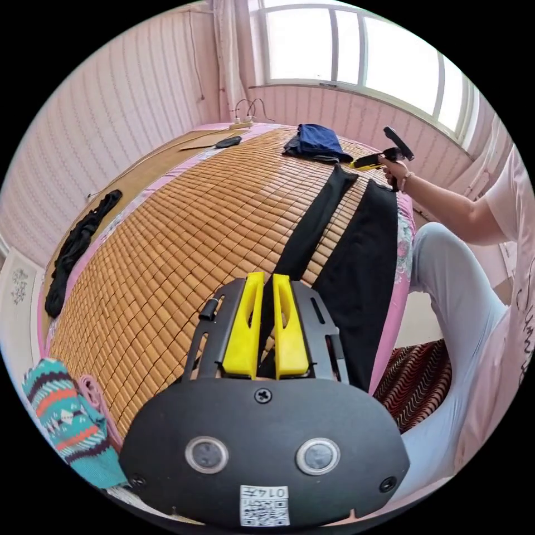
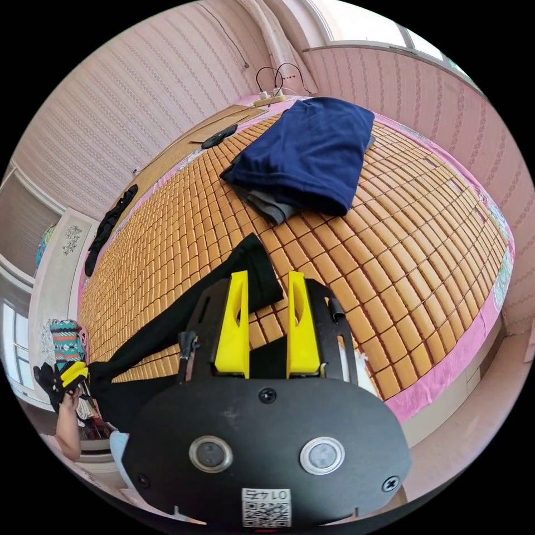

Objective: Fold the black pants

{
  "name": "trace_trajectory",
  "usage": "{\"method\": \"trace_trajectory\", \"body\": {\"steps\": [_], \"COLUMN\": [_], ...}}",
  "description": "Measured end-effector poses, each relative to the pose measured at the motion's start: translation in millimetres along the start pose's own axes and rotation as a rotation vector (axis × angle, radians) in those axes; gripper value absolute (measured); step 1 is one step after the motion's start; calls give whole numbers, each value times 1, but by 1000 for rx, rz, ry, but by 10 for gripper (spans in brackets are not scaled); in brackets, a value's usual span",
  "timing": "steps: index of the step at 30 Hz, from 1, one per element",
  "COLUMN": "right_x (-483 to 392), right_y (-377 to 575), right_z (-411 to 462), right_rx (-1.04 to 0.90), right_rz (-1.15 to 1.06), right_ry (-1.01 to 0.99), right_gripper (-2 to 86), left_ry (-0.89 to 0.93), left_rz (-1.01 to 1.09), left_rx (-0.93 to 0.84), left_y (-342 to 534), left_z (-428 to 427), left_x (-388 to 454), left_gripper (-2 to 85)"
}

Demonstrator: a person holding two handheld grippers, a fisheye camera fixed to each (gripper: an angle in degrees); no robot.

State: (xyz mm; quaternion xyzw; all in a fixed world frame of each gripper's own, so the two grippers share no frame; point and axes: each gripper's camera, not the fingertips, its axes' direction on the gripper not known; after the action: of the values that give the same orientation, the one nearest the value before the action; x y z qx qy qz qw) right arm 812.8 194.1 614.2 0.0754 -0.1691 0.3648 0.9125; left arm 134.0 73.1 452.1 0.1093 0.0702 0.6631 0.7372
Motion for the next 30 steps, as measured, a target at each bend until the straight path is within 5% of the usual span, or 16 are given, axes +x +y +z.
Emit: {"method": "trace_trajectory", "body": {"steps": [4, 10, 30], "right_x": [26, 39, 76], "right_y": [11, -2, -16], "right_z": [13, 24, 35], "right_rx": [-13, -64, -62], "right_rz": [31, -87, -145], "right_ry": [-110, -103, -201], "right_gripper": [92, 45, 9], "left_ry": [83, -41, -107], "left_rz": [100, 137, -174], "left_rx": [-126, -288, -272], "left_y": [-75, -127, -241], "left_z": [71, 129, 154], "left_x": [35, 51, -39], "left_gripper": [81, 12, 31]}}
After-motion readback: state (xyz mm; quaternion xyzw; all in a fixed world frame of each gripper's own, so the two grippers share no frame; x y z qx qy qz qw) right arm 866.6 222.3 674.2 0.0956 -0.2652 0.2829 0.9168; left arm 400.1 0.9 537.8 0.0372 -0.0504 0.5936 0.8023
